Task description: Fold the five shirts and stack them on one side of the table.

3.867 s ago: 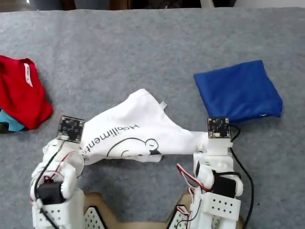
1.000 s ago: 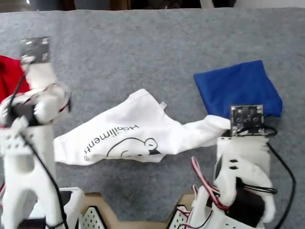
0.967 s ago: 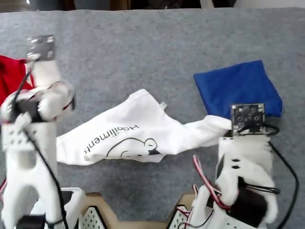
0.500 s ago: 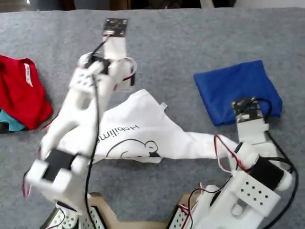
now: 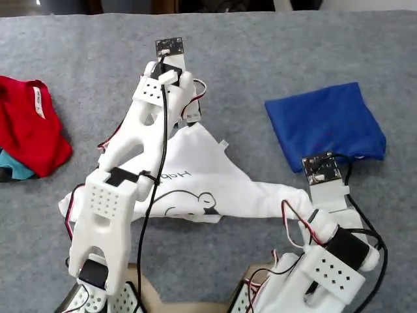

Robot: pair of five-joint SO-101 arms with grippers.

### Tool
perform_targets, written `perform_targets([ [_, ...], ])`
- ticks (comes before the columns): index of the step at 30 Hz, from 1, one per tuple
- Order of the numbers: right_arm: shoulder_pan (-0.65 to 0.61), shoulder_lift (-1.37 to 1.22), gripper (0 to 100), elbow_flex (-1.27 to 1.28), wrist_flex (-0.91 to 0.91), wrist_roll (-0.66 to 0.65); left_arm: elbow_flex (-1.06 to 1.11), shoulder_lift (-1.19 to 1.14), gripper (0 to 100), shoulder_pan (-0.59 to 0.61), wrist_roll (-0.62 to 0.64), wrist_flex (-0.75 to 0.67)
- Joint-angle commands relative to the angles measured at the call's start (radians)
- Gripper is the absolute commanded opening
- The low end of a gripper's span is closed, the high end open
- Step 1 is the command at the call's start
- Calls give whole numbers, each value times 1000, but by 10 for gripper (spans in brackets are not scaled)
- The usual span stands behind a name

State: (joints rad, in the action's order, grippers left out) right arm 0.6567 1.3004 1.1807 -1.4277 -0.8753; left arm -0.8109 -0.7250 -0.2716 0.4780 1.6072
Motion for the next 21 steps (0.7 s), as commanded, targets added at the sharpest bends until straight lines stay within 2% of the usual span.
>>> perform_targets([
  [1, 9, 8, 13, 1, 15, -20, -84, -61, 127, -22, 11, 49],
  [7, 8, 8, 13, 1, 15, -20, -88, -169, 119, -73, 5, 81],
  [9, 8, 8, 13, 1, 18, -21, -82, -180, 66, -68, 5, 86],
  [10, 8, 8, 13, 1, 20, -21, -79, -181, 23, -59, 5, 87],
  [15, 9, 7, 13, -8, 20, -61, -97, -163, 30, 31, -3, 155],
  [18, 3, 4, 13, -25, 9, -69, -56, -103, 29, 81, -57, 155],
  [21, -57, -51, 13, -53, -51, -106, -5, -20, 29, 120, -97, 153],
])
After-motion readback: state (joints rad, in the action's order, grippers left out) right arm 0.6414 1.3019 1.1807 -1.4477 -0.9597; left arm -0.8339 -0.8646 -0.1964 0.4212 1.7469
